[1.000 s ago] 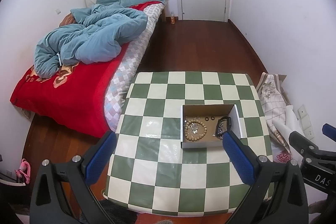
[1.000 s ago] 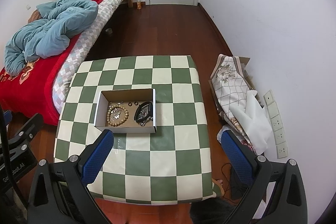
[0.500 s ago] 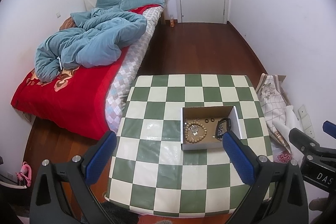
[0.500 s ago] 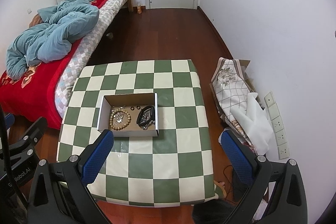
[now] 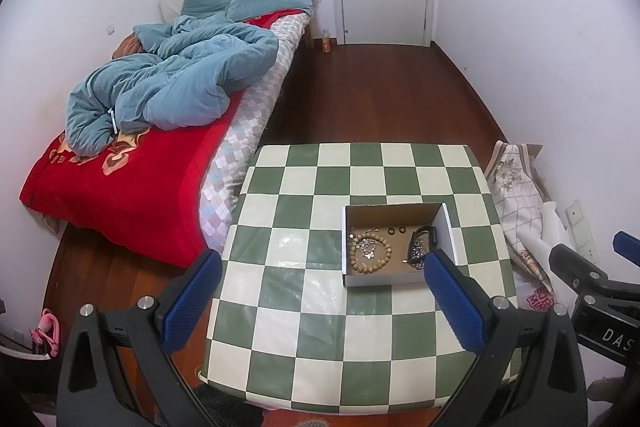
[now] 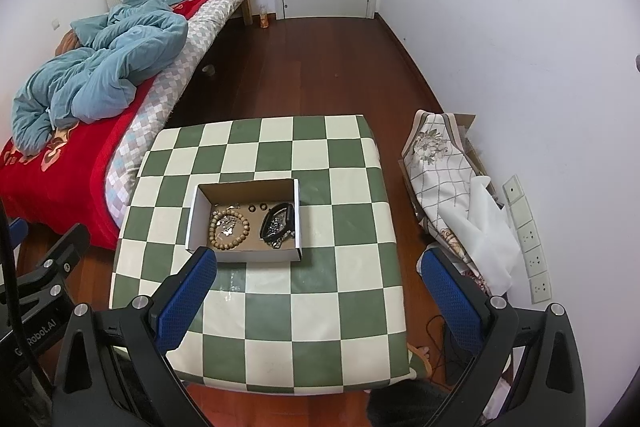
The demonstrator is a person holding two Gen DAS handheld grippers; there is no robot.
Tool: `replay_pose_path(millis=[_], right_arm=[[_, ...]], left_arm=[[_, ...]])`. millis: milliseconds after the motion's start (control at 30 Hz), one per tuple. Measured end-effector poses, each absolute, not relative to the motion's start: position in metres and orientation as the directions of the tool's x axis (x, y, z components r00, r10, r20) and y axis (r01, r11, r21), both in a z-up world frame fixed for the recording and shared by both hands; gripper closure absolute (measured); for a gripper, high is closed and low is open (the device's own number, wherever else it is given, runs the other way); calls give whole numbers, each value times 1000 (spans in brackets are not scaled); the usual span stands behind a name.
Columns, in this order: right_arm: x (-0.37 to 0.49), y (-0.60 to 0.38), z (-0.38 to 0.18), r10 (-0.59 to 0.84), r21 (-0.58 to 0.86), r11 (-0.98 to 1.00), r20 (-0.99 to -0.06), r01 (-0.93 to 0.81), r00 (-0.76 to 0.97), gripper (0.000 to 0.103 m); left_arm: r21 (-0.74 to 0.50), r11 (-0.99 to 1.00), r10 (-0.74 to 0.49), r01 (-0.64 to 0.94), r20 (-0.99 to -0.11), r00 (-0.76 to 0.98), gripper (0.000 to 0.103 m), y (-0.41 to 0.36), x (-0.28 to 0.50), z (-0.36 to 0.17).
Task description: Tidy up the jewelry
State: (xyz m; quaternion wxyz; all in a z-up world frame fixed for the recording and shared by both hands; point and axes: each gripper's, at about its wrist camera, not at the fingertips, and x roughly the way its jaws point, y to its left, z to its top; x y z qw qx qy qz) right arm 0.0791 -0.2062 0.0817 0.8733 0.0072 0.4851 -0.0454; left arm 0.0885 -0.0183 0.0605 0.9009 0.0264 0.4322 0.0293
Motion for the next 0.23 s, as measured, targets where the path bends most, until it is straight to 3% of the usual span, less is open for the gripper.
replay_pose_path(millis=[233], right_arm=[[78, -209, 83, -72, -31, 996, -849, 87, 524, 0]], left_arm=[[74, 997, 70, -21, -772, 632, 0, -20, 87, 63]])
